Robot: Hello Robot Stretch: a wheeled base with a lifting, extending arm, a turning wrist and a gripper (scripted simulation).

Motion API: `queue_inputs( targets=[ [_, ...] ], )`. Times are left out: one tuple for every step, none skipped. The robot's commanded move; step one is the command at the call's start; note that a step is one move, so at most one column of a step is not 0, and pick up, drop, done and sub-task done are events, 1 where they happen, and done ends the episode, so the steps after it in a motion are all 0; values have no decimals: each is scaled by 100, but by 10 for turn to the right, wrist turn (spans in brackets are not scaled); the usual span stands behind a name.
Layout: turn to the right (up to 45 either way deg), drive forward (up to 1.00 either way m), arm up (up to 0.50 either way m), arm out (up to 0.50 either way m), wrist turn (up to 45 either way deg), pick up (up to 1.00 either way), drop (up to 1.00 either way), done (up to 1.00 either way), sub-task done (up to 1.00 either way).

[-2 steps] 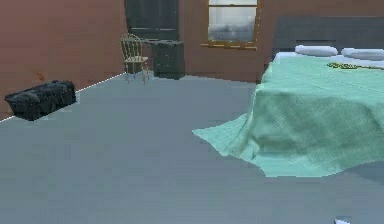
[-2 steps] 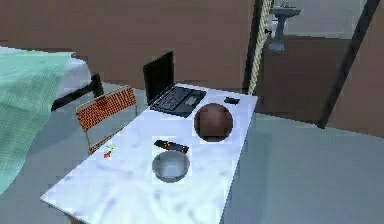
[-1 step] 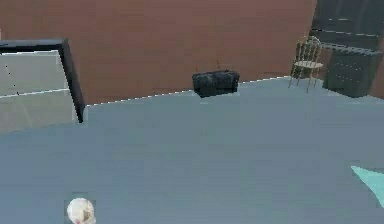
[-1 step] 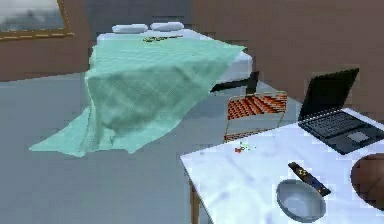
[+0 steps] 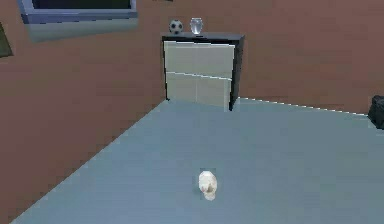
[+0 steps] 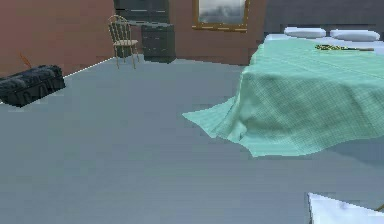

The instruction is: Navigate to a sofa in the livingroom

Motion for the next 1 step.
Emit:
queue_inputs(
  targets=[
    [0, 10, 0, 0, 0, 0, 0, 0, 0]
  ],
)
